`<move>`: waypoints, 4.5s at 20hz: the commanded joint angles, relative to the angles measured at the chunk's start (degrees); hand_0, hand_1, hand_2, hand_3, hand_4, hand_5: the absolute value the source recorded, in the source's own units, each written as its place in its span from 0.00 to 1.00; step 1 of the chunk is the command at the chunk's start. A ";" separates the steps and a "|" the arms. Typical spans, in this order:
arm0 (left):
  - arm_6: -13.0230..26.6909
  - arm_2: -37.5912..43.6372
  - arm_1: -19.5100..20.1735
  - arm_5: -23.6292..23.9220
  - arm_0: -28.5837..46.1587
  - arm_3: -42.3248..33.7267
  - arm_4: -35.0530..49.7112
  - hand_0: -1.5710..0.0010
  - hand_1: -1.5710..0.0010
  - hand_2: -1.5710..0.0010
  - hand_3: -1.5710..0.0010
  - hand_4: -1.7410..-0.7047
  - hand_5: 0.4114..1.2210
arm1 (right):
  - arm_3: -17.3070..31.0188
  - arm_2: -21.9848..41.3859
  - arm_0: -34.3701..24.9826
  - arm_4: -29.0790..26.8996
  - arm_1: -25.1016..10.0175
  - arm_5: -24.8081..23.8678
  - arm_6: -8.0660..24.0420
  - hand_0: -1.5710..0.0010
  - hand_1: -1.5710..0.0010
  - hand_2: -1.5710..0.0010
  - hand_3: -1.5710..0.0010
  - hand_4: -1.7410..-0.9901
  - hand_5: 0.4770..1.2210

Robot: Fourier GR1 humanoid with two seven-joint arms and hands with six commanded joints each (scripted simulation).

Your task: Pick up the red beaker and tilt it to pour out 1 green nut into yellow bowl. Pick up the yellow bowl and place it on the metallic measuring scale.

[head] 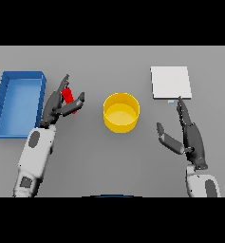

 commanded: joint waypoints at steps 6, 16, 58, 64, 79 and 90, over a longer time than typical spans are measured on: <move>-2.44 1.91 -2.35 2.82 -2.80 3.15 1.01 0.71 0.69 0.68 0.69 0.29 0.58 | 0.99 -0.91 -0.97 -0.27 -0.84 0.08 0.94 1.00 1.00 1.00 1.00 0.61 0.28; -8.16 2.20 -3.15 7.10 -4.44 6.16 -0.78 0.08 0.07 0.07 0.07 0.12 0.87 | 2.82 -0.39 -1.60 -0.27 -0.34 0.73 -0.80 1.00 1.00 1.00 1.00 0.60 0.27; 1.04 -57.90 13.20 -17.57 -41.99 12.62 -48.20 0.00 0.00 0.00 0.00 0.01 1.00 | 0.41 0.96 -0.88 3.64 0.74 -2.21 -0.15 1.00 1.00 1.00 1.00 0.73 0.23; -1.88 -66.76 12.23 -15.46 -46.06 15.50 -53.55 0.00 0.00 0.00 0.00 0.01 1.00 | 0.64 0.92 -0.67 4.08 0.88 -2.70 0.66 1.00 1.00 1.00 1.00 0.76 0.20; -6.19 -80.19 8.51 -14.35 -57.91 20.89 -58.97 0.00 0.00 0.00 0.00 0.02 1.00 | 0.66 1.01 -0.50 4.54 1.39 -3.49 -0.44 1.00 1.00 1.00 1.00 0.78 0.21; -2.41 -62.28 16.84 -8.19 -73.59 40.59 -41.53 0.00 0.00 0.00 0.08 0.01 1.00 | 1.68 1.23 -1.41 4.70 1.00 -3.09 -1.72 1.00 1.00 1.00 1.00 0.78 0.24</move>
